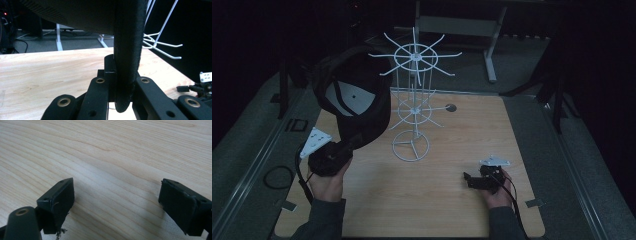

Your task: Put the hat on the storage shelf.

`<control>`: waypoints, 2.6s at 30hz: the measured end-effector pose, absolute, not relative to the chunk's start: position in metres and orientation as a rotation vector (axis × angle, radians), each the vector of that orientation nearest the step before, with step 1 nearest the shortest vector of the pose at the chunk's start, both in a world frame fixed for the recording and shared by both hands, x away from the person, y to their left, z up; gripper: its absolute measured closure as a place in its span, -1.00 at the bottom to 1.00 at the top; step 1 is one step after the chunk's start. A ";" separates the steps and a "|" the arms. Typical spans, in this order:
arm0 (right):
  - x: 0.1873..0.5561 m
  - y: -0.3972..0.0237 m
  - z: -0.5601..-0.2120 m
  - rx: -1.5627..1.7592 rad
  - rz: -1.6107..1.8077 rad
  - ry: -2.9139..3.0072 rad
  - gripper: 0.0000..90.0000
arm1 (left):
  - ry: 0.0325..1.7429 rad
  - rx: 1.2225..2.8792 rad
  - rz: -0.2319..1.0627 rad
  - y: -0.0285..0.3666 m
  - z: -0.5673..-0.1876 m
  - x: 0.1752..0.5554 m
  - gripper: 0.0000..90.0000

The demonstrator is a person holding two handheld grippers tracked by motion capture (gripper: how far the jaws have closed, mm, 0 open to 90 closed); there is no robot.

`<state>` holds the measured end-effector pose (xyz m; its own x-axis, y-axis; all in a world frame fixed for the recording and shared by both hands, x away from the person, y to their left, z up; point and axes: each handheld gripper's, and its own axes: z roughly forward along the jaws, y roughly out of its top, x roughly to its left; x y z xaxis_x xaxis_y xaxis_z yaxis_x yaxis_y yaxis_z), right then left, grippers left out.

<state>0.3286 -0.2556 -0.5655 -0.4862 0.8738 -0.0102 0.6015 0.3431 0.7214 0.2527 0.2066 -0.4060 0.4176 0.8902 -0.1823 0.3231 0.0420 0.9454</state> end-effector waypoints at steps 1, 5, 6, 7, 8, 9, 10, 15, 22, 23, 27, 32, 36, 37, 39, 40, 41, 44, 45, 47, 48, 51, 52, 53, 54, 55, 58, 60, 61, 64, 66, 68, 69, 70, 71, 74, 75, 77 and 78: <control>0.329 -0.256 -0.565 1.296 0.937 2.216 -0.71 | 1.119 1.523 0.620 0.206 -0.407 0.253 0.92; 0.329 -0.256 -0.565 1.296 0.937 2.216 -0.71 | 1.111 1.535 0.631 0.204 -0.410 0.253 0.92; 0.329 -0.256 -0.565 1.297 0.937 2.216 -0.71 | 1.110 1.537 0.629 0.203 -0.411 0.253 0.92; 0.329 -0.256 -0.565 1.296 0.937 2.216 -0.71 | 1.109 1.540 0.630 0.203 -0.412 0.254 0.92; 0.329 -0.256 -0.565 1.296 0.937 2.216 -0.71 | 1.108 1.540 0.631 0.202 -0.412 0.254 0.92; 0.329 -0.256 -0.565 1.296 0.937 2.216 -0.71 | 1.107 1.540 0.631 0.202 -0.413 0.254 0.92; 0.329 -0.256 -0.565 1.296 0.937 2.216 -0.71 | 1.105 1.541 0.631 0.202 -0.413 0.254 0.92; 0.329 -0.256 -0.565 1.295 0.937 2.216 -0.71 | 1.096 1.549 0.630 0.199 -0.413 0.254 0.92; 0.329 -0.256 -0.566 1.295 0.936 2.216 -0.71 | 1.067 1.570 0.636 0.192 -0.415 0.257 0.92; 0.329 -0.256 -0.566 1.294 0.937 2.217 -0.71 | 1.063 1.576 0.637 0.191 -0.416 0.258 0.92; 0.329 -0.256 -0.566 1.295 0.937 2.216 -0.71 | 1.064 1.581 0.638 0.191 -0.417 0.259 0.92; 0.329 -0.256 -0.566 1.295 0.937 2.216 -0.71 | 1.072 1.603 0.655 0.192 -0.419 0.261 0.92; 0.329 -0.256 -0.566 1.293 0.937 2.215 -0.71 | 1.082 1.619 0.655 0.193 -0.423 0.263 0.91; 0.329 -0.256 -0.566 1.293 0.937 2.216 -0.71 | 1.084 1.627 0.657 0.193 -0.424 0.263 0.91; 0.329 -0.256 -0.566 1.294 0.937 2.215 -0.71 | 1.086 1.638 0.660 0.193 -0.426 0.264 0.91; 0.329 -0.256 -0.566 1.293 0.937 2.215 -0.71 | 1.086 1.644 0.658 0.194 -0.427 0.264 0.91; 0.329 -0.256 -0.566 1.293 0.937 2.215 -0.71 | 1.090 1.645 0.656 0.194 -0.428 0.264 0.90; 0.329 -0.256 -0.566 1.294 0.937 2.215 -0.71 | 1.094 1.664 0.654 0.194 -0.431 0.265 0.87; 0.329 -0.256 -0.566 1.293 0.937 2.215 -0.71 | 1.099 1.666 0.657 0.194 -0.432 0.265 0.86; 0.329 -0.256 -0.566 1.293 0.937 2.215 -0.71 | 1.111 1.672 0.656 0.195 -0.435 0.266 0.81; 0.329 -0.256 -0.566 1.293 0.937 2.215 -0.71 | 1.115 1.673 0.652 0.195 -0.436 0.266 0.75; 0.329 -0.256 -0.566 1.295 0.937 2.215 -0.71 | 1.124 1.669 0.637 0.196 -0.439 0.267 0.56; 0.329 -0.256 -0.566 1.295 0.937 2.215 -0.71 | 1.128 1.664 0.631 0.196 -0.440 0.267 0.47; 0.329 -0.256 -0.566 1.294 0.937 2.215 -0.71 | 1.127 1.660 0.627 0.196 -0.440 0.268 0.42; 0.329 -0.256 -0.566 1.295 0.937 2.215 -0.71 | 1.129 1.656 0.624 0.196 -0.440 0.268 0.38; 0.329 -0.256 -0.566 1.295 0.938 2.215 -0.71 | 1.129 1.650 0.621 0.196 -0.440 0.268 0.33; 0.329 -0.256 -0.566 1.294 0.938 2.215 -0.71 | 1.135 1.638 0.618 0.197 -0.440 0.267 0.21; 0.329 -0.256 -0.566 1.296 0.938 2.215 -0.71 | 1.141 1.630 0.620 0.199 -0.440 0.266 0.15; 0.329 -0.256 -0.566 1.295 0.939 2.215 -0.71 | 1.145 1.625 0.619 0.200 -0.440 0.266 0.12; 0.329 -0.256 -0.566 1.295 0.939 2.215 -0.71 | 1.154 1.615 0.617 0.202 -0.441 0.265 0.03; 0.329 -0.256 -0.566 1.296 0.939 2.215 -0.71 | 1.154 1.616 0.611 0.204 -0.441 0.264 -0.06; 0.329 -0.256 -0.566 1.295 0.939 2.214 -0.71 | 1.153 1.619 0.608 0.204 -0.441 0.263 -0.15; 0.329 -0.256 -0.566 1.295 0.939 2.214 -0.71 | 1.149 1.618 0.602 0.205 -0.441 0.263 -0.19; 0.329 -0.256 -0.566 1.295 0.939 2.214 -0.71 | 1.145 1.617 0.599 0.205 -0.440 0.263 -0.22; 0.329 -0.256 -0.566 1.295 0.939 2.214 -0.71 | 1.144 1.615 0.600 0.205 -0.440 0.262 -0.25; 0.329 -0.256 -0.566 1.295 0.939 2.215 -0.71 | 1.135 1.609 0.597 0.205 -0.438 0.259 -0.32; 0.329 -0.256 -0.566 1.295 0.939 2.215 -0.71 | 1.132 1.609 0.597 0.205 -0.437 0.259 -0.33; 0.329 -0.256 -0.566 1.294 0.939 2.215 -0.71 | 1.127 1.607 0.590 0.206 -0.436 0.257 -0.36; 0.329 -0.256 -0.566 1.295 0.939 2.215 -0.71 | 1.125 1.607 0.586 0.206 -0.436 0.256 -0.36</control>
<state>0.3286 -0.2556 -0.5657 -0.4866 0.8736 -0.0108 0.5997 0.3429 0.7231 0.2556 0.2060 -0.4359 0.4401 0.8835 -0.1604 0.3742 -0.0181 0.9272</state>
